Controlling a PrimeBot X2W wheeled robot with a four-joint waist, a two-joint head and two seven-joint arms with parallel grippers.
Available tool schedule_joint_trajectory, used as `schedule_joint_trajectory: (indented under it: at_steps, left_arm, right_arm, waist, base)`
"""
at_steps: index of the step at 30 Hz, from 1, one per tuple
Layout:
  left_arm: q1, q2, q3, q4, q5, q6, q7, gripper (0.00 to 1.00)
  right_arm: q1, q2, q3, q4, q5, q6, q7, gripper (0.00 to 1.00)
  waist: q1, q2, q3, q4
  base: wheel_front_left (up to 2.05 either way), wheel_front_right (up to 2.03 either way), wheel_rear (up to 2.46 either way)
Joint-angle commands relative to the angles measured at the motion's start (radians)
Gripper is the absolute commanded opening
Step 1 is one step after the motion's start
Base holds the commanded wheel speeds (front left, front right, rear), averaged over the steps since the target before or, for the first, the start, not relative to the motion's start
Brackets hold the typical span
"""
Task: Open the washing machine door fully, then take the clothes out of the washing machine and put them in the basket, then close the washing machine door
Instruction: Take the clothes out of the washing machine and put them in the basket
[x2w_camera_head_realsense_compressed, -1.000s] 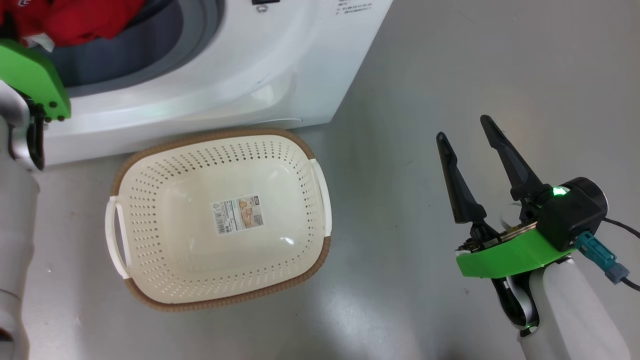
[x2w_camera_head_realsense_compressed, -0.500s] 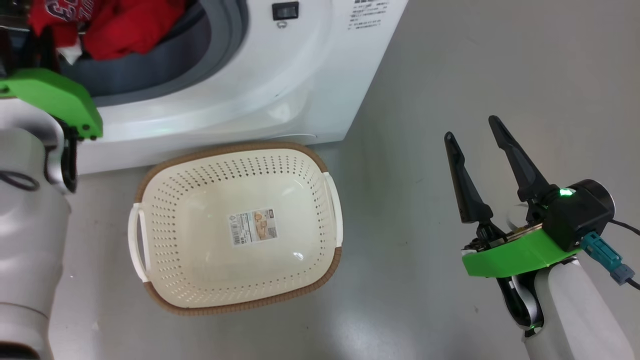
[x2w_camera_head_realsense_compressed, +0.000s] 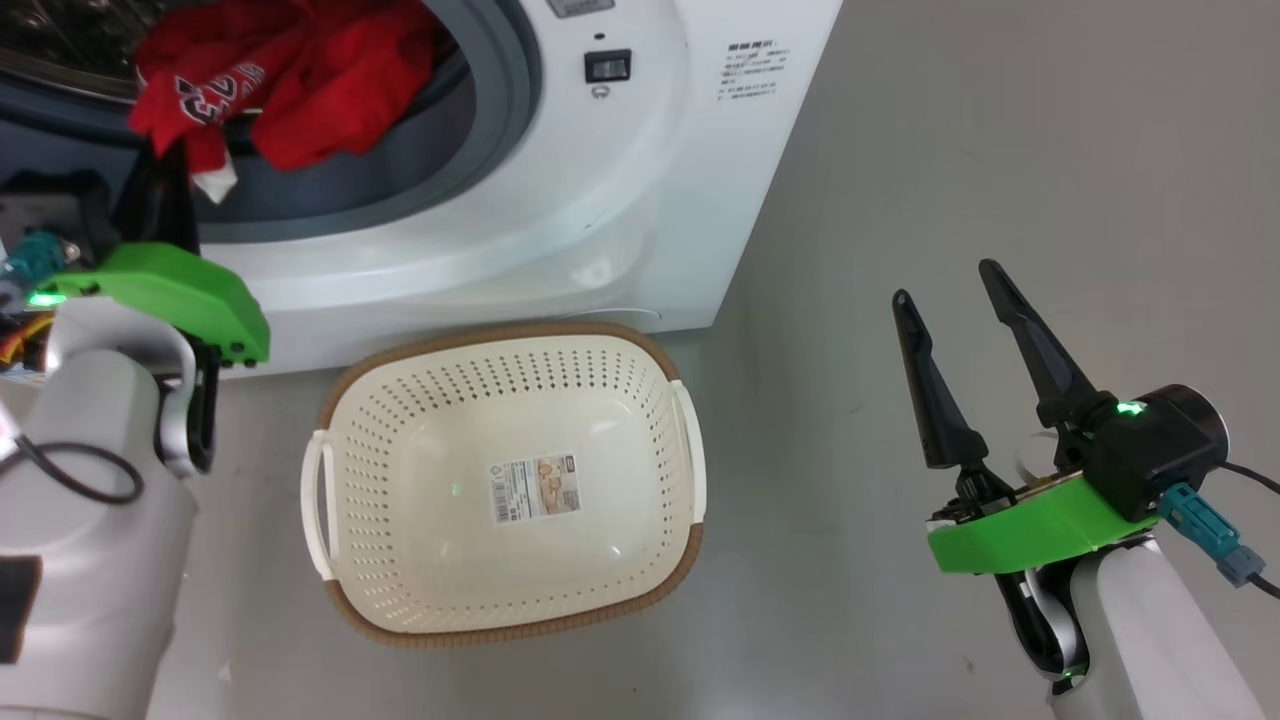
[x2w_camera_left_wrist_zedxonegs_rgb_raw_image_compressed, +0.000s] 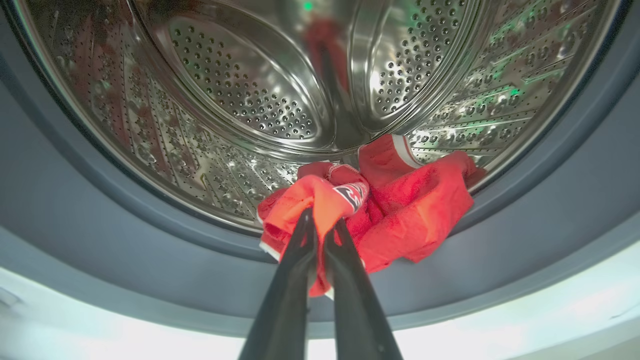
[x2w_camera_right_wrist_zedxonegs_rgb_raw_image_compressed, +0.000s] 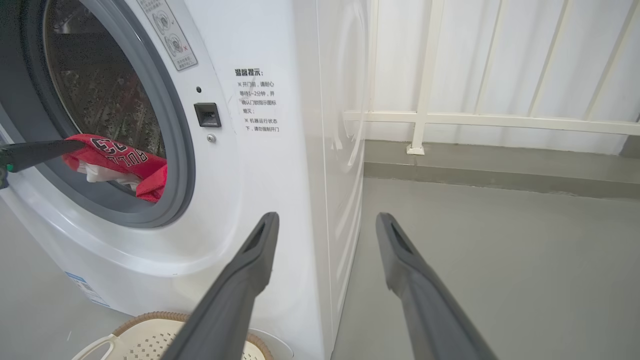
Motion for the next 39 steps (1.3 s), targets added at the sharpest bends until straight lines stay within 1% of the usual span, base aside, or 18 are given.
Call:
schedule_joint_trajectory:
  at_steps: [1,9,12,16,23,24,32,39]
  left_arm:
    - [0.026,0.049,0.025,-0.047,-0.006,0.015,-0.012,0.0]
    - [0.175,0.057,0.029,-0.234,-0.021,0.048,-0.011,0.0]
    - [0.241,0.057,0.031,-0.328,-0.034,0.052,-0.004,0.0]
    - [0.33,0.064,0.034,-0.471,-0.045,0.076,0.017,0.0]
    - [0.474,0.085,0.028,-0.711,-0.049,0.129,0.09,0.0]
    - [0.474,0.085,0.028,-0.711,-0.049,0.129,0.09,0.0]
    - [0.595,0.083,-0.001,-0.956,-0.059,0.173,0.177,0.0]
    - [0.655,0.082,-0.031,-1.119,-0.044,0.212,0.234,0.0]
  right_arm:
    - [0.017,0.001,0.018,-0.02,-0.006,0.003,-0.006,1.0]
    - [0.041,0.001,0.013,-0.014,-0.005,0.003,-0.006,1.0]
    - [0.051,0.001,0.008,-0.013,-0.005,0.003,-0.006,1.0]
    - [0.062,0.001,0.001,-0.014,-0.005,0.003,-0.006,1.0]
    - [0.073,0.001,-0.001,-0.016,-0.005,0.003,-0.006,1.0]
    - [0.073,0.001,-0.001,-0.016,-0.005,0.003,-0.006,1.0]
    - [0.084,0.001,-0.005,-0.021,0.003,0.003,-0.006,1.0]
    - [0.085,0.001,-0.005,-0.024,0.008,0.003,-0.006,1.0]
  waist:
    - [0.0,0.0,-0.017,0.007]
    - [0.0,0.0,-0.072,0.014]
    - [0.0,0.0,-0.094,0.016]
    - [0.0,0.0,-0.115,0.019]
    - [0.0,0.0,-0.138,0.022]
    - [0.0,0.0,-0.138,0.022]
    - [0.0,0.0,-0.147,0.027]
    - [0.0,0.0,-0.143,0.027]
  base:
    - [0.0,0.0,0.0]
    - [0.0,0.0,0.0]
    - [0.0,0.0,0.0]
    - [0.0,0.0,0.0]
    - [0.0,0.0,0.0]
    - [0.0,0.0,0.0]
    - [0.0,0.0,0.0]
    - [0.0,0.0,0.0]
